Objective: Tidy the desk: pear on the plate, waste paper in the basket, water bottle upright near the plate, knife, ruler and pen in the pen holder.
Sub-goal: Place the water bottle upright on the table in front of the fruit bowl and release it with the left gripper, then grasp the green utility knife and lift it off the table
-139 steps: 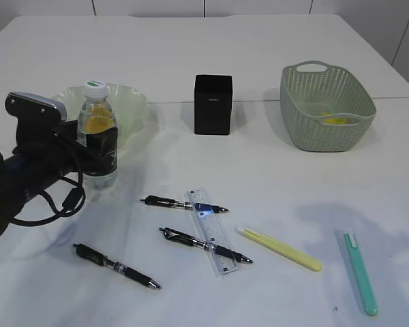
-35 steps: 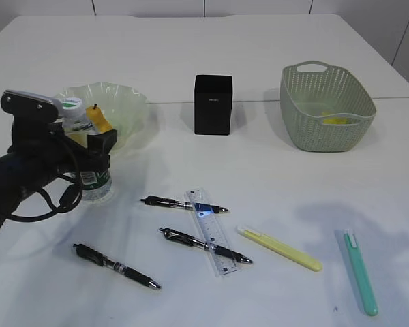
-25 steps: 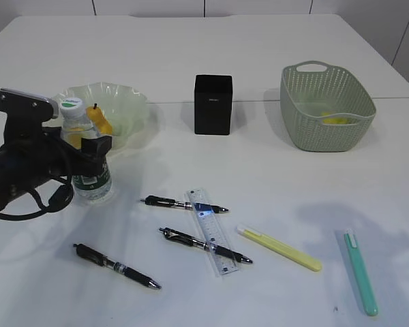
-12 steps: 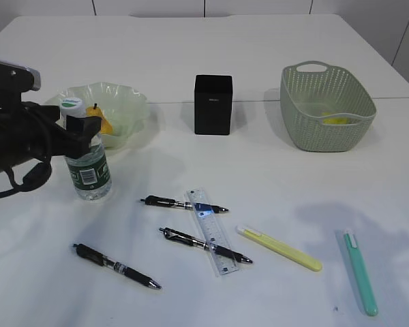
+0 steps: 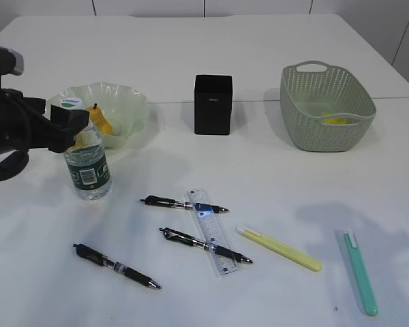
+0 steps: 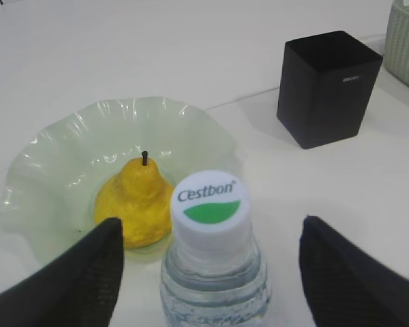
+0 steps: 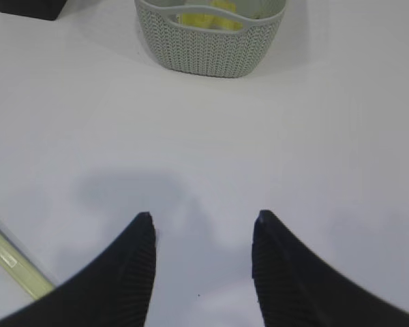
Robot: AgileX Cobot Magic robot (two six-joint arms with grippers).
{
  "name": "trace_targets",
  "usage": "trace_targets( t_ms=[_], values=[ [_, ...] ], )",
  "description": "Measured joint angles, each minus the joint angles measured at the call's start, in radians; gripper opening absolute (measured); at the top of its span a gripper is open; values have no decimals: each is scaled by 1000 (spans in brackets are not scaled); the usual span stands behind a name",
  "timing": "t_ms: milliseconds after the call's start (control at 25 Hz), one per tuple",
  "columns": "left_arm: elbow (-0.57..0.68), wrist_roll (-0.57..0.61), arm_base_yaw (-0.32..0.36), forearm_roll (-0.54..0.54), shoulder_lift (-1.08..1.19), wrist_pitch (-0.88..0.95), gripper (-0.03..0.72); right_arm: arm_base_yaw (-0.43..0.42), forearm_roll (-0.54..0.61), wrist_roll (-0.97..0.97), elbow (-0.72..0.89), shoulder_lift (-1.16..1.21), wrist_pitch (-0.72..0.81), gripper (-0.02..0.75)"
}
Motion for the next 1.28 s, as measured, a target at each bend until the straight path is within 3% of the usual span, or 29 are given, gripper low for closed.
trace_targets(
  t_ms=[640, 1000, 1280],
  values=[
    [1, 0, 0, 2, -297, 305, 569, 0, 0, 0, 0, 0, 3, 349],
    [6, 0, 3, 2, -450, 404, 552, 0, 0, 0, 0, 0, 98, 349],
    [7, 0, 103, 27, -476, 427, 551, 0, 0, 0, 0, 0, 104, 349]
  ],
)
